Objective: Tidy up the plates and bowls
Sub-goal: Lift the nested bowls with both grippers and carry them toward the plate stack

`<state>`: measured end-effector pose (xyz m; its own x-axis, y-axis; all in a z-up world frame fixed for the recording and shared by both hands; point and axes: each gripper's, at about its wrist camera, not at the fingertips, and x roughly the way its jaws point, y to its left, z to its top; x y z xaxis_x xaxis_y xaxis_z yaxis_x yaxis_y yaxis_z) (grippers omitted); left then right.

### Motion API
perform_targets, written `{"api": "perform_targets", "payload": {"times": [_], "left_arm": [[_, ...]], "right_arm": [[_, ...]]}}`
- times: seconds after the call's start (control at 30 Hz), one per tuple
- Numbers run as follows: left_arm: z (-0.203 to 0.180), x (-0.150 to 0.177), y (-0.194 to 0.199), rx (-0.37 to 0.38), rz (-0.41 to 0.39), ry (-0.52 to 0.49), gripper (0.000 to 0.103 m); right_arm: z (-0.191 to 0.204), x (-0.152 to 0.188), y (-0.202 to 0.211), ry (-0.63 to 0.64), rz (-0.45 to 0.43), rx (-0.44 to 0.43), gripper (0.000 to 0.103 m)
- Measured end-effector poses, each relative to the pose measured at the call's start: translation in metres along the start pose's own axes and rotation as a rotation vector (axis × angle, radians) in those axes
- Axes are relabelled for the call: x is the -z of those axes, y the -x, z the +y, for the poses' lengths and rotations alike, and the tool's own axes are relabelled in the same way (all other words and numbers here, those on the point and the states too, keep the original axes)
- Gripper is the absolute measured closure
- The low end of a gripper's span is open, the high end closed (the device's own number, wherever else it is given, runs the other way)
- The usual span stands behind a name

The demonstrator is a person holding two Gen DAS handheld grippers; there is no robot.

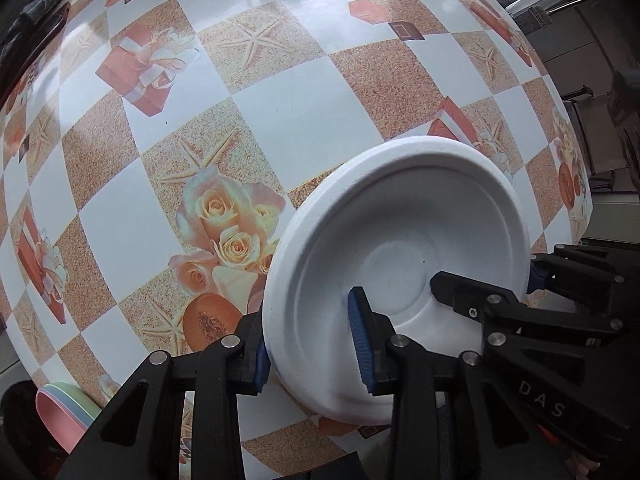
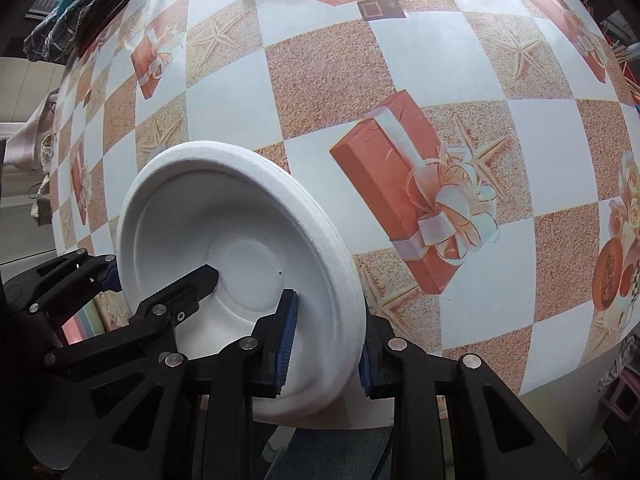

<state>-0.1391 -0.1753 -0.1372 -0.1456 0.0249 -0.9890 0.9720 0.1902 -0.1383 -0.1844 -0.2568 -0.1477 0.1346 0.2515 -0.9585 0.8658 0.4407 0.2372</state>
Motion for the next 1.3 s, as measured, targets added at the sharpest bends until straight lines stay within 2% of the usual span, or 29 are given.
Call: {"api": "perform_targets", "payload": {"times": [0.17,0.37,0.5,0.6,0.83,1.0,1.3], "left_arm": [[0.000,0.018,0.000,-0.008,0.009,-0.017,0.066],[0.011,0.034,0.000,0.005,0.025,0.016,0.066],[0.021,0.044,0.003,0.007,0.029,0.050,0.066],[0.035,0.056,0.007,0.001,0.025,0.090,0.066],[0.070,0.073,0.026,-0.001,-0.028,0.178,0.066],[0.076,0.085,0.043,0.013,-0.081,0.225,0.066],[0.109,0.093,0.073,0.023,-0.154,0.262,0.066]], "right_arm": [[0.000,0.012,-0.004,-0.030,0.021,-0.010,0.074],[0.014,0.022,-0.009,-0.021,0.047,0.000,0.074],[0.031,0.029,-0.014,0.009,0.065,0.009,0.074],[0.059,0.039,-0.015,0.034,0.086,0.007,0.074],[0.111,0.044,-0.015,0.132,0.101,0.020,0.074],[0.143,0.044,-0.003,0.183,0.082,0.041,0.074],[0.165,0.041,0.032,0.265,0.044,0.084,0.074]]}}
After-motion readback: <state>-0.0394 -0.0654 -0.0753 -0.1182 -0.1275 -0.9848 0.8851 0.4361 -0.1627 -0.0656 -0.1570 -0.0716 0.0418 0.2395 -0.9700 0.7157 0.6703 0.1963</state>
